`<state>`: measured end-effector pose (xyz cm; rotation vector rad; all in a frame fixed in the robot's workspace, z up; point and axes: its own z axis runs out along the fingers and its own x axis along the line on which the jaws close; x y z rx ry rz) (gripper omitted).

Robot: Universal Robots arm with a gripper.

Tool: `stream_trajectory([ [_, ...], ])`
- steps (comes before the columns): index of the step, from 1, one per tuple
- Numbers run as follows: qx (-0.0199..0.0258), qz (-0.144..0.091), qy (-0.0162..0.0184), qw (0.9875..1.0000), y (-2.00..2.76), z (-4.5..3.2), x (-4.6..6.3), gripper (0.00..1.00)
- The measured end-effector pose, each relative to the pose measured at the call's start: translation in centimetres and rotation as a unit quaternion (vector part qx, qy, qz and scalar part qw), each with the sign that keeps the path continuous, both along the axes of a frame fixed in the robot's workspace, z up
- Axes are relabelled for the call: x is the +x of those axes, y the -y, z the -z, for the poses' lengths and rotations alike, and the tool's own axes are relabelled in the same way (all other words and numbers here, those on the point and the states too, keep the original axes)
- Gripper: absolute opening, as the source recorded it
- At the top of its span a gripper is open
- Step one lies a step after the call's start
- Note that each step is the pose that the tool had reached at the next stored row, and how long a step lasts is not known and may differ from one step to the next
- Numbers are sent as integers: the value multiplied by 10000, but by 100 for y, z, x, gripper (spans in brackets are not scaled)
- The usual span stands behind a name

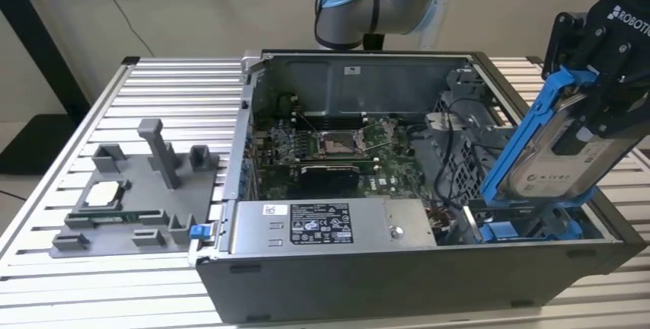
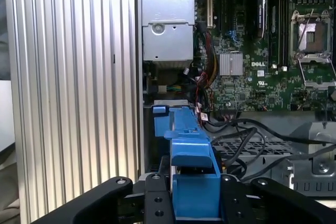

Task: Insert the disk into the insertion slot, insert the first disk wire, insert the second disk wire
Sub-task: 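Insert the disk into the insertion slot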

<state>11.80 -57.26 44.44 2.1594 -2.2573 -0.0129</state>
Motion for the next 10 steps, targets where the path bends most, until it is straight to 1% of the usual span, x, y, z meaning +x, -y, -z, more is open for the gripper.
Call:
stream_trajectory([
  [4,0,0,0,10000,3,55,4,0],
  [10,-1,0,0,10000,3,161,7,0],
])
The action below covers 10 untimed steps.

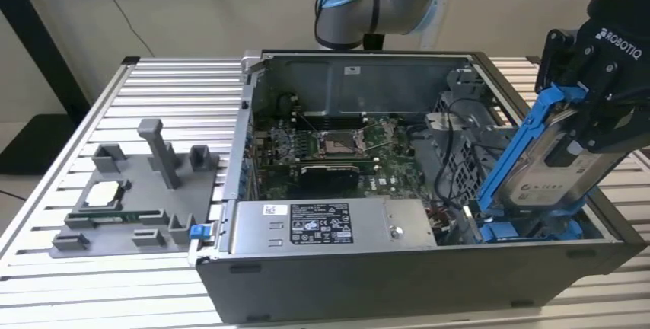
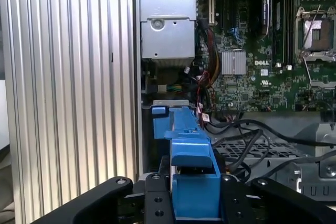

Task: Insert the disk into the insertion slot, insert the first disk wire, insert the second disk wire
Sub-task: 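Insert the disk into the insertion slot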

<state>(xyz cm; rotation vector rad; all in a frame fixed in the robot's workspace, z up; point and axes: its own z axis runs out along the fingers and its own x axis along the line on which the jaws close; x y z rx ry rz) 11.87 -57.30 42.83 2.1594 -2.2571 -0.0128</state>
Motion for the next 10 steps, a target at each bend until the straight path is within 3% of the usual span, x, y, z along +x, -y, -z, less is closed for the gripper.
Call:
stream_trajectory([
  [10,22,-16,0,10000,0,124,5,0],
])
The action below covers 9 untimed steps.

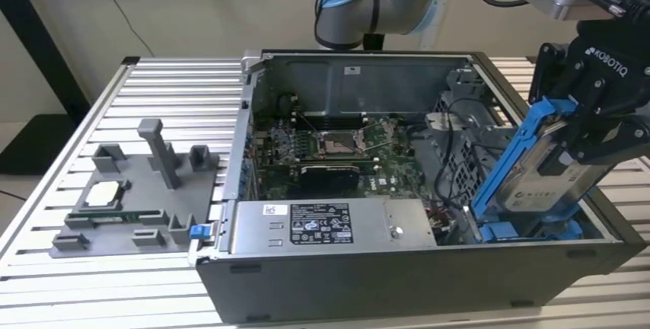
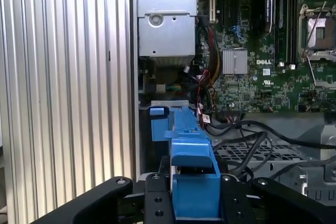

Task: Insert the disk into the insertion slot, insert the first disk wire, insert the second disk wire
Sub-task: 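Insert the disk into the insertion slot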

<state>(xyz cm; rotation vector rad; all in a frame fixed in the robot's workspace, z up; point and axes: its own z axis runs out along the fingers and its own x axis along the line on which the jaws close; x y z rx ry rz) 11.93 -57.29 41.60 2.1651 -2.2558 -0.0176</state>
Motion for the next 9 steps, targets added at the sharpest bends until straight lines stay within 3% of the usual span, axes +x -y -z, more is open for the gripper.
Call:
stream_trajectory([
  [9,102,-11,0,9999,-3,66,4,0],
])
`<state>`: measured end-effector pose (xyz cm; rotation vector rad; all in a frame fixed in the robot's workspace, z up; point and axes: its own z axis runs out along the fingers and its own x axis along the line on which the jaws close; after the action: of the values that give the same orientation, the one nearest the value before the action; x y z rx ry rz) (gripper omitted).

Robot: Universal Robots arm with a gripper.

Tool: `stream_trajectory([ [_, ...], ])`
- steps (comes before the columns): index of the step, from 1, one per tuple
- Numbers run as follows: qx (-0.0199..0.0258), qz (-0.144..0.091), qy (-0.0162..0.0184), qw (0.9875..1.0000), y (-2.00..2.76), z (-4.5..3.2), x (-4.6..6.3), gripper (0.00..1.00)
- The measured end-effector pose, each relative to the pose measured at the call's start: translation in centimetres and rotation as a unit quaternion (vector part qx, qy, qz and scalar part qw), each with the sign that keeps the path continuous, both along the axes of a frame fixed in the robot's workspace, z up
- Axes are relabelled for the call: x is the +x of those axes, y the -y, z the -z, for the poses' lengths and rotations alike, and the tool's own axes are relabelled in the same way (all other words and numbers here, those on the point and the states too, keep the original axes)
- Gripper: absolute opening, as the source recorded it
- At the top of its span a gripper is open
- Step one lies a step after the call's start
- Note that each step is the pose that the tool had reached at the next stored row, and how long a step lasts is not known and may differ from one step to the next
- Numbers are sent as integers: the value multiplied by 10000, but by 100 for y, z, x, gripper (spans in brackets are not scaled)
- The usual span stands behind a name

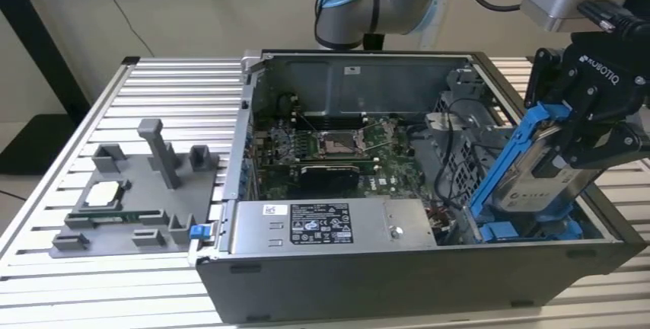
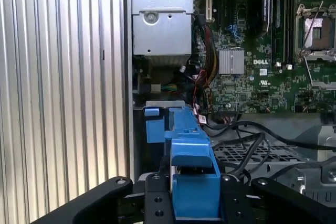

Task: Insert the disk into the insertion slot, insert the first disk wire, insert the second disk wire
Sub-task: 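Insert the disk into the insertion slot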

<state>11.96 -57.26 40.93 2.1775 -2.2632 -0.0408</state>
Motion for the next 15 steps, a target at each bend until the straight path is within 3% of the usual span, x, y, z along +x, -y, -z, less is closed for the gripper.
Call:
stream_trajectory([
  [10,2,-2,0,10000,3,37,24,0],
  [15,3,-2,0,10000,4,119,24,0],
])
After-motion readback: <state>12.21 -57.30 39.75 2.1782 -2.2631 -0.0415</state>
